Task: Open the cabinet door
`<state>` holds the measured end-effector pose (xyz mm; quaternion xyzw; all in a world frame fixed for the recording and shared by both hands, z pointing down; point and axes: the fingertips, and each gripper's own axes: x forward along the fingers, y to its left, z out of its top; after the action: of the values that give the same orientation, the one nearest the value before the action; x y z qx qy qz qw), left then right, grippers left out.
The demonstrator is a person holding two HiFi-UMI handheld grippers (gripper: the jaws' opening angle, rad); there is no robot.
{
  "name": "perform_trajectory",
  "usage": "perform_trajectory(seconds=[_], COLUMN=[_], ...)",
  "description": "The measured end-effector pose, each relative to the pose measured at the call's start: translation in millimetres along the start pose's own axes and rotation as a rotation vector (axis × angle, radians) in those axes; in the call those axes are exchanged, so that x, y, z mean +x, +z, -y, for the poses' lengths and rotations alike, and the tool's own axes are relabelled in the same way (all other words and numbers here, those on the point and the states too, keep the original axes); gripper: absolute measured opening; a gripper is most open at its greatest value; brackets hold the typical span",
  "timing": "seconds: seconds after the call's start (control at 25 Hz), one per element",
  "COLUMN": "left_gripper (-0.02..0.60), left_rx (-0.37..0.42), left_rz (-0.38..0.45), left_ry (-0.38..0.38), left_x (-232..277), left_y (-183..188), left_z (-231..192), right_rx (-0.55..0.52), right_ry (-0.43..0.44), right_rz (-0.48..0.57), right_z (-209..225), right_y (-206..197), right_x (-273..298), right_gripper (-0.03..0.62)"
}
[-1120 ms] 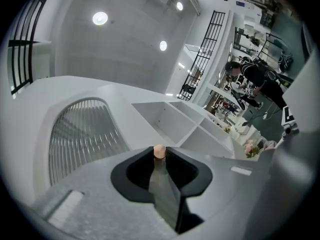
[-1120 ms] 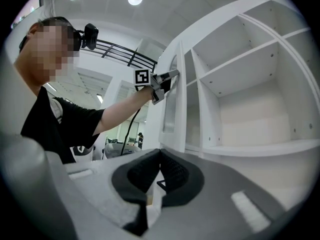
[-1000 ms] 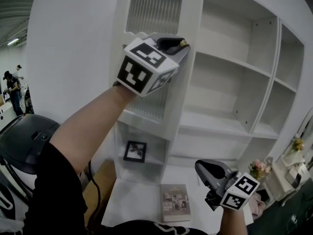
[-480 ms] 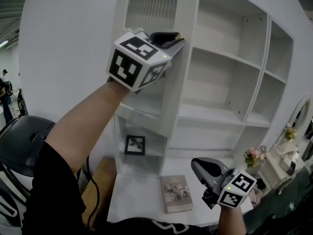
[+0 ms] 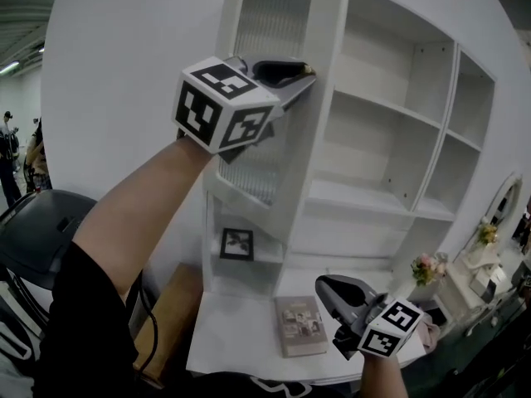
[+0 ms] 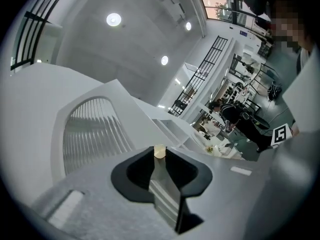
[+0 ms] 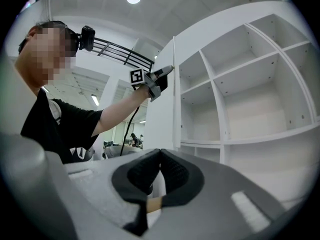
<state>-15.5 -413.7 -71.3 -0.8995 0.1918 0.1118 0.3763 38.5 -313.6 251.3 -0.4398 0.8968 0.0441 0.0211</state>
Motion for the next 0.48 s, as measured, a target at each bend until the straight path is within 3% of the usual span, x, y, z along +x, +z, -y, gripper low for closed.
perform_trajectory(seconds=[0.48], left_gripper=[0.08], left_rx=[-0.071], left_rz=[0.052], left_ry=[-0.032], left_x=[-68], left_y=[23], left_z=[-15], right_rx=[0.011], right_ry=[0.041], right_rz=[0.007], right_z=[-48], right_y=[-10], right_x=[28], right_gripper=[0.002])
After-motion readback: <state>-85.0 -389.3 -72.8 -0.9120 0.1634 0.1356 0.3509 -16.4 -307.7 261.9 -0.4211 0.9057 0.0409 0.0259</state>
